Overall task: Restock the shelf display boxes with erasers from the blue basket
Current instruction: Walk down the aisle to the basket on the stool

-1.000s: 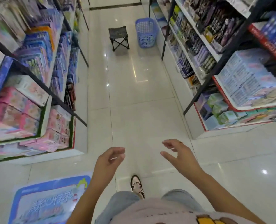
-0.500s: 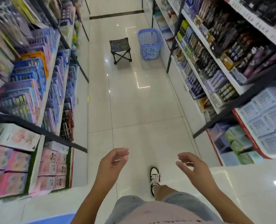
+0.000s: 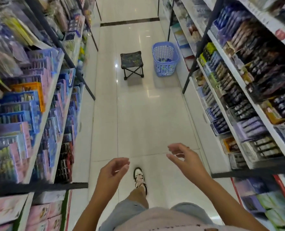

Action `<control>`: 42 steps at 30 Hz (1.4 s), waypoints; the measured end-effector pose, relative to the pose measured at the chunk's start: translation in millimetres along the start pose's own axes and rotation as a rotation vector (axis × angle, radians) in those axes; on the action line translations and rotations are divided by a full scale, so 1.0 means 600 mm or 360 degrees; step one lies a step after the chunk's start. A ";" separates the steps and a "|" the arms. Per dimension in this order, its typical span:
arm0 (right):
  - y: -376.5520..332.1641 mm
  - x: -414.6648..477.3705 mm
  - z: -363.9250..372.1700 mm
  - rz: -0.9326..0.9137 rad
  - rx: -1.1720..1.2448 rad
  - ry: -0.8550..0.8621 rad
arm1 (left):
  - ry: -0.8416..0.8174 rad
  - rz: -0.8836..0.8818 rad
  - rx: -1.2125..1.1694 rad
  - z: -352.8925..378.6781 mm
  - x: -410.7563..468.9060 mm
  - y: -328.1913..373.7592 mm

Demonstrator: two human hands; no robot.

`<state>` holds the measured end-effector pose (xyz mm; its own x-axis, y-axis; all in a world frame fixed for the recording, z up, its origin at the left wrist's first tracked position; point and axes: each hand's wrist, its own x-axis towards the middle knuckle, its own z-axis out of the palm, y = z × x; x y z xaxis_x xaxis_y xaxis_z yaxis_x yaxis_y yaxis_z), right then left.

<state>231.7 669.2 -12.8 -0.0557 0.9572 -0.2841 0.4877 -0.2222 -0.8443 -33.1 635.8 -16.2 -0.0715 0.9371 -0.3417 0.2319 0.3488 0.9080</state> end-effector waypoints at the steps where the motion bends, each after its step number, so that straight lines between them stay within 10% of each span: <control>1: -0.001 0.029 -0.002 0.0052 0.0036 0.0012 | -0.0034 0.0019 0.0014 -0.004 0.041 0.012; 11: -0.031 0.263 -0.060 0.0408 0.0273 0.0287 | -0.0280 0.0008 -0.0046 -0.024 0.416 0.177; 29: -0.251 0.933 -0.180 0.0018 0.0194 0.0069 | -0.0060 -0.0002 0.0140 -0.040 0.909 0.358; 42: -0.271 1.258 -0.228 0.0300 0.0168 0.0332 | -0.0380 0.0186 0.0261 -0.039 1.386 0.541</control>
<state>229.2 1453.1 -27.6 0.2127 0.9122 -0.3502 0.3782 -0.4073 -0.8313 -39.8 1528.5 0.1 0.1900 0.9341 -0.3022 0.3801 0.2138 0.8999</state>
